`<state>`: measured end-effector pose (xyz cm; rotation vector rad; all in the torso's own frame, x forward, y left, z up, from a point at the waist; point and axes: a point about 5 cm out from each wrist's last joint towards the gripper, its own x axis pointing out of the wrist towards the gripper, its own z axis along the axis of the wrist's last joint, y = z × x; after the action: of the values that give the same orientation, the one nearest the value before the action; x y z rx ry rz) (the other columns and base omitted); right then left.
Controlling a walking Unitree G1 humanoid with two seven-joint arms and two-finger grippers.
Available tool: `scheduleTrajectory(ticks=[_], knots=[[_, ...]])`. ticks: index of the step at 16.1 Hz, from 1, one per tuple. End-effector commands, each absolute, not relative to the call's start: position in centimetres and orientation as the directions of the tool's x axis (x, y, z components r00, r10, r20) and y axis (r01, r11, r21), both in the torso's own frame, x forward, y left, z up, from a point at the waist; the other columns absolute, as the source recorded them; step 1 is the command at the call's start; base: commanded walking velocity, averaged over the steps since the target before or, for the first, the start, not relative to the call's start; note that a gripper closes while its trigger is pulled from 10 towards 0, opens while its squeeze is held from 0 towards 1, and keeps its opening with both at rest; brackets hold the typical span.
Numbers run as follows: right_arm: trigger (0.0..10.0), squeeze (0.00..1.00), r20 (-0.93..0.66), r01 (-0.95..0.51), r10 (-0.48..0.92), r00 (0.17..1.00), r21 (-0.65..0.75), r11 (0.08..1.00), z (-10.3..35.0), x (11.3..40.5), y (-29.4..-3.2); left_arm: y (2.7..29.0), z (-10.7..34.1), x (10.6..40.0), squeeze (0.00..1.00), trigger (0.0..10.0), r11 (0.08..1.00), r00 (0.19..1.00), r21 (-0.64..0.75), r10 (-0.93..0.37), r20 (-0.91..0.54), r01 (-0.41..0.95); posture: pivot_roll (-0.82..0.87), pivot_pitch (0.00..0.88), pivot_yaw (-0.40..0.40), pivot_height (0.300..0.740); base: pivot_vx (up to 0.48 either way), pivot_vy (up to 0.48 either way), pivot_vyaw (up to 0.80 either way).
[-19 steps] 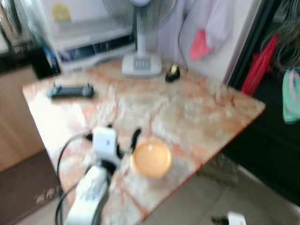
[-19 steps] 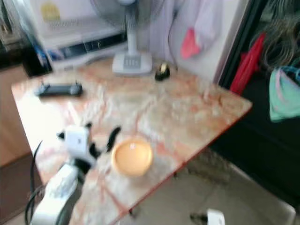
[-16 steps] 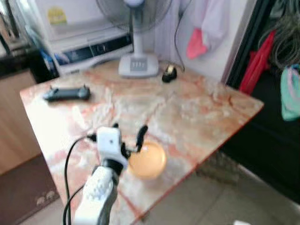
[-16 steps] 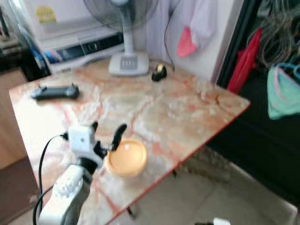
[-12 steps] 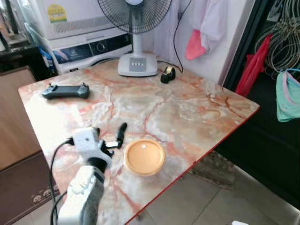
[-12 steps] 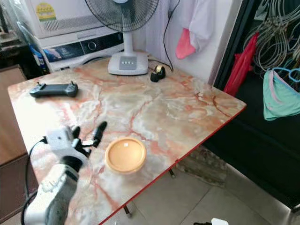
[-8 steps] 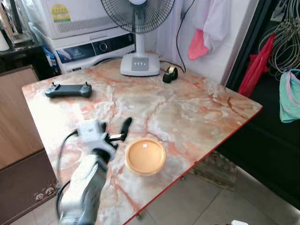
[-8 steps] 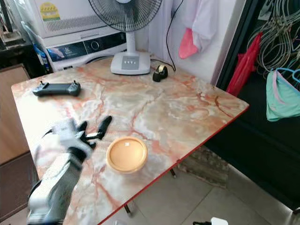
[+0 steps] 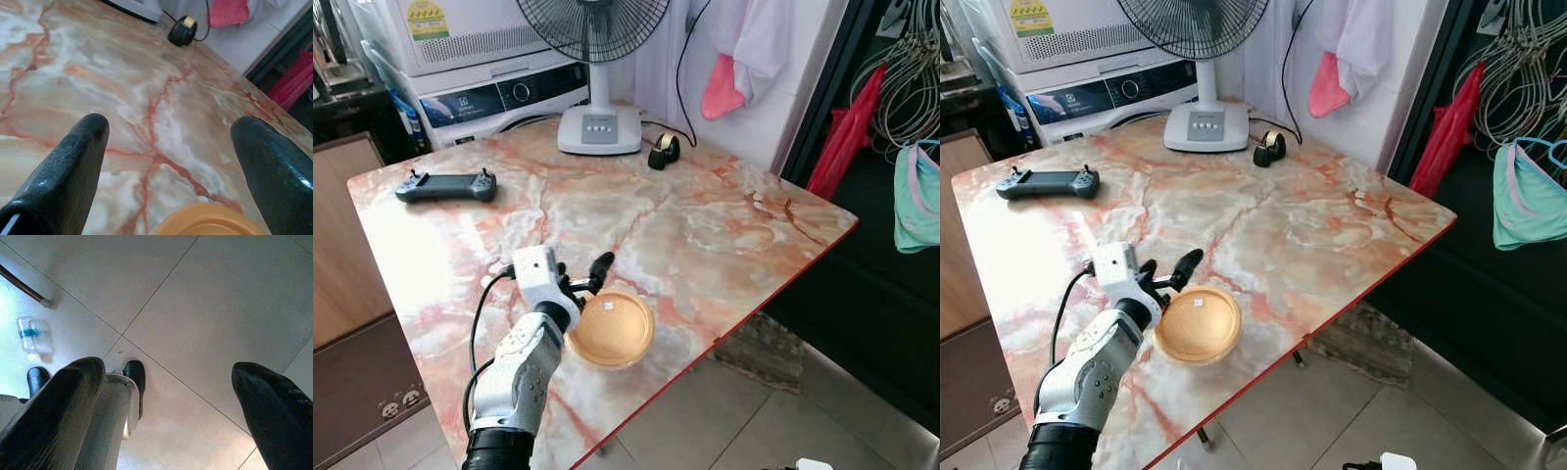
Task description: Restocking fridge
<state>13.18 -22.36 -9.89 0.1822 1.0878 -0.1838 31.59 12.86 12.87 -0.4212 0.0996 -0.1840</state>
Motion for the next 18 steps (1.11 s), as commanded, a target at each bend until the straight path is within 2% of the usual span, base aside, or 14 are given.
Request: scheduleTrajectory(ticks=[1,8,12,15,18], knots=[[10.0,0.00,-0.888,0.235,-0.064,0.455,0.050,0.971,-9.8,13.3,-22.6,13.0,12.6,31.7,0.00,10.0,0.886,0.981,-0.442,-0.185,-0.066,0.137,0.08,0.000,-0.059,0.740,0.000,0.000,0.00],[10.0,0.00,-0.886,0.229,-0.066,0.458,0.046,0.972,-9.7,13.5,-22.6,13.1,10.8,30.9,0.00,10.0,0.815,0.968,-0.572,-0.203,-0.144,0.086,0.07,0.000,-0.057,0.740,0.000,0.000,0.00],[10.0,0.00,-0.887,0.212,-0.063,0.458,0.040,0.976,-9.7,13.5,-22.7,13.7,10.2,29.0,0.00,10.0,0.806,0.961,-0.589,-0.209,-0.179,0.066,0.08,0.000,-0.059,0.740,0.000,0.000,0.00],[10.0,0.00,-0.887,0.209,-0.063,0.458,0.039,0.977,-9.7,13.5,-22.7,12.9,11.1,28.0,0.00,10.0,0.767,0.943,-0.620,-0.307,-0.127,0.166,0.08,0.000,-0.060,0.740,0.000,0.000,0.00],[10.0,0.00,-0.887,0.204,-0.061,0.458,0.037,0.978,-9.7,13.5,-22.7,13.0,11.7,27.5,0.00,10.0,0.775,0.945,-0.604,-0.309,-0.108,0.184,0.08,0.000,-0.060,0.740,0.000,0.000,0.00]])
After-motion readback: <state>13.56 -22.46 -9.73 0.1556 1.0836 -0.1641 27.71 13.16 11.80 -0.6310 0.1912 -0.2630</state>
